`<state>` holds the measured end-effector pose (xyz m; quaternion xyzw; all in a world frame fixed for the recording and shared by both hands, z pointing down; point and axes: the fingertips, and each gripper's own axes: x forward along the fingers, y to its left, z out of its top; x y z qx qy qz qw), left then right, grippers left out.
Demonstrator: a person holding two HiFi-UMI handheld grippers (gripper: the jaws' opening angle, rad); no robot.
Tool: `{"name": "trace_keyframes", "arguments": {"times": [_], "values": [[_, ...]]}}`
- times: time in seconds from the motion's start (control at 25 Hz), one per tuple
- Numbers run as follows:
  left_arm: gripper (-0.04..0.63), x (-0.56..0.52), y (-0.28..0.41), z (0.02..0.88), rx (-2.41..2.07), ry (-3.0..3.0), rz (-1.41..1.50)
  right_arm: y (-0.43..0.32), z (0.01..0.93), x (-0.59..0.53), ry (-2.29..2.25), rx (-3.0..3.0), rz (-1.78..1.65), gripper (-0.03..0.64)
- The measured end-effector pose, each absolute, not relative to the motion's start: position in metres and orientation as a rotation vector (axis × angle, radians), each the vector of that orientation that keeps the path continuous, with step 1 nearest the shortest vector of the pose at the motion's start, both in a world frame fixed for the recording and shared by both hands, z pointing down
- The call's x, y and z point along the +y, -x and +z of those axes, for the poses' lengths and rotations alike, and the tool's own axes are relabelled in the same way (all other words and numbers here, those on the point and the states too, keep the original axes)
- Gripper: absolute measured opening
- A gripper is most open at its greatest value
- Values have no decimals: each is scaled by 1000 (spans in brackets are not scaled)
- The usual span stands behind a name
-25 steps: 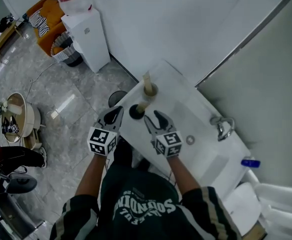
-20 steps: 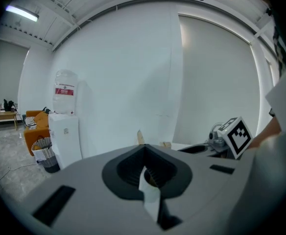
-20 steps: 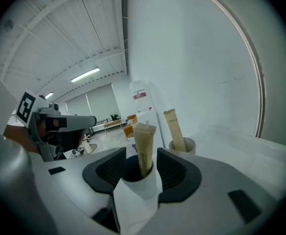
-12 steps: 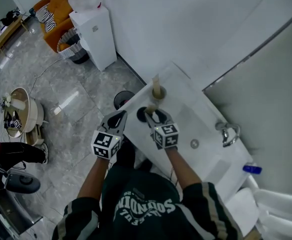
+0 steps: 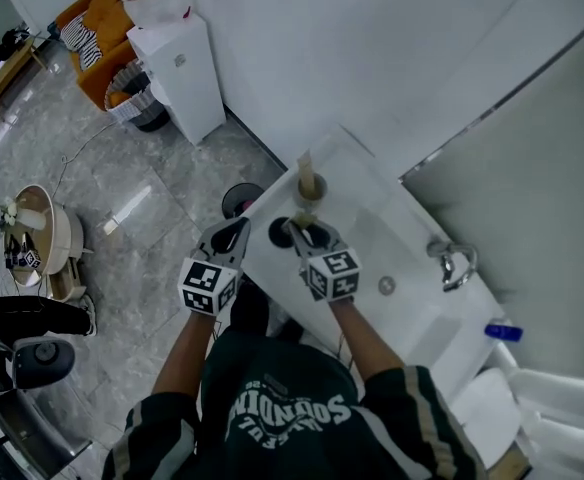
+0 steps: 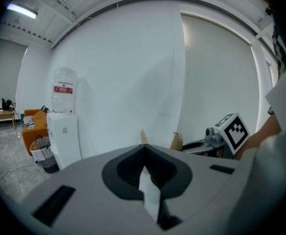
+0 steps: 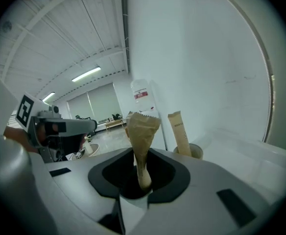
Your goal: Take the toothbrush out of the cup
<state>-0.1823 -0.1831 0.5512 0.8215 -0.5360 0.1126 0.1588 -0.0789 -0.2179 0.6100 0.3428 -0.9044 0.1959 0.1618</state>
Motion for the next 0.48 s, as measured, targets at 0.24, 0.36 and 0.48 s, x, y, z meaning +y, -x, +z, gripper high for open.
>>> {"name": "trace_keyframes", "arguments": {"times": [0.24, 0.36, 0.48], "values": [[0, -202, 170, 545, -1492, -2394, 309, 67, 584, -222, -1020, -2611, 580, 78], [0, -212, 160, 539, -1461, -2433, 308, 60, 559, -226, -1061, -2654, 573, 75], [0, -220, 152, 532, -1426, -2468, 309, 47, 527, -228, -1132, -2701, 555, 75]]}}
